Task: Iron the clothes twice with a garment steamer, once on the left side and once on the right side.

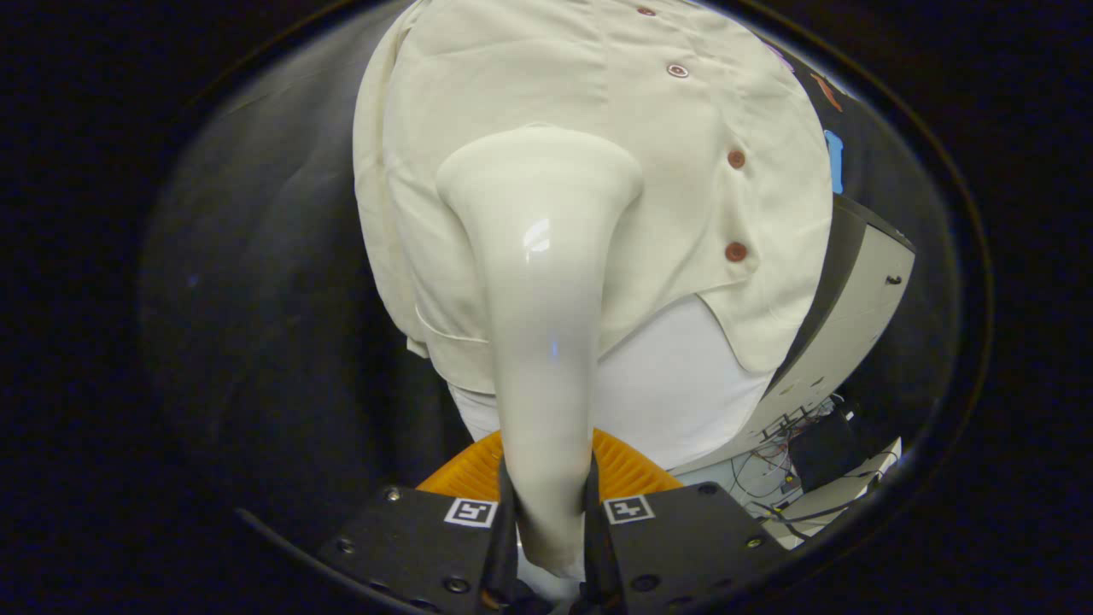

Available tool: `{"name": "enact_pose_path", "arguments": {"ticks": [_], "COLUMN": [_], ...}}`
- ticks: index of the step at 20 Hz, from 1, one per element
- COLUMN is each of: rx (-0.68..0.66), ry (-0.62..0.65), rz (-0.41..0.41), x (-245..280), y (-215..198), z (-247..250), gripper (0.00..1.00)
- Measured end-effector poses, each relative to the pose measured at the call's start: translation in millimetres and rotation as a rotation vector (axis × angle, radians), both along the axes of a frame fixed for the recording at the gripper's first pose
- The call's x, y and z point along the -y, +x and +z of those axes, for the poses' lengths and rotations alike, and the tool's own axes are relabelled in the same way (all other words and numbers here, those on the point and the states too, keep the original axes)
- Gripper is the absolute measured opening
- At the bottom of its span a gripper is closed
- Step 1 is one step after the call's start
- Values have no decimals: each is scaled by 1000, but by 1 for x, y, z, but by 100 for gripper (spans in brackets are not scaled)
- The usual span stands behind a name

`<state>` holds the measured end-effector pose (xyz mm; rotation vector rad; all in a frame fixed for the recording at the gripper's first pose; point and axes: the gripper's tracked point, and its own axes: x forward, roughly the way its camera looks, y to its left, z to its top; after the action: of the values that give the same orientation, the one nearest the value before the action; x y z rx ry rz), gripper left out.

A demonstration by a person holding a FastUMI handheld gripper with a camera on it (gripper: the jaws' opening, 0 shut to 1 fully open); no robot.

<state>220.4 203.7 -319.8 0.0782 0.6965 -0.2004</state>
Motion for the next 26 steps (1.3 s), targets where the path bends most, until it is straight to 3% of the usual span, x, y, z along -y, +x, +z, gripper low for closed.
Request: {"name": "enact_pose_path", "arguments": {"ticks": [17, 26], "rx": [-50, 57], "ry": [121, 145], "rz": [50, 124], "x": [7, 61], "y": [-75, -120], "z": [-4, 66], "gripper": [31, 31]}}
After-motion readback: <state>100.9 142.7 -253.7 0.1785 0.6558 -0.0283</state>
